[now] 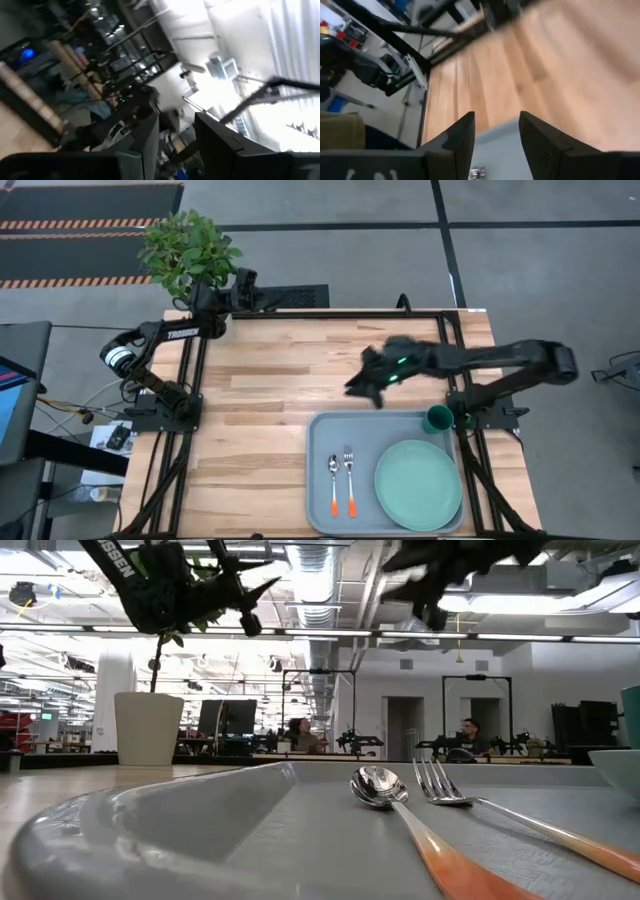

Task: Pick and place plate/cup/fork/spoon on tray
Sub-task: Return to Home Position

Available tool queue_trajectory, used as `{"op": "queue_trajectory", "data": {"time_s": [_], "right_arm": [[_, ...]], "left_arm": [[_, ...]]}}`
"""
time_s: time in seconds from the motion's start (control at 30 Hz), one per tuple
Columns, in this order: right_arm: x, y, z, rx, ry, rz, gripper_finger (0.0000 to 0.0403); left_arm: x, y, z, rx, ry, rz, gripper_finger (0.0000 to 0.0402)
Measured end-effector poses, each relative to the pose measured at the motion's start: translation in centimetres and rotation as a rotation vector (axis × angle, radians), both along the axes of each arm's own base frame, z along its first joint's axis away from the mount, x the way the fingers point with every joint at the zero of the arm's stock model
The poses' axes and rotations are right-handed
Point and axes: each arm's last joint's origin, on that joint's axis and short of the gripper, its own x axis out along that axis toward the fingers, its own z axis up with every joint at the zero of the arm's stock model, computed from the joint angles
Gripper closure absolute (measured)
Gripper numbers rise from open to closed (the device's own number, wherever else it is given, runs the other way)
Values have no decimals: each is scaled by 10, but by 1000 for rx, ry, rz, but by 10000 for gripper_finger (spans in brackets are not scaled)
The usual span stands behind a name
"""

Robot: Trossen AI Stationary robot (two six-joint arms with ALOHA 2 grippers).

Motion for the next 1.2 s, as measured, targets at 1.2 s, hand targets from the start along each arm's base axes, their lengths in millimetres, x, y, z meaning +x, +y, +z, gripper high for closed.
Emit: {"op": "queue_trajectory", "data": {"time_s": [1.2], "right_arm": [[-126, 8, -33, 75, -842, -280, 227]], "left_arm": [[18, -97, -59, 220, -46, 47, 290]]}}
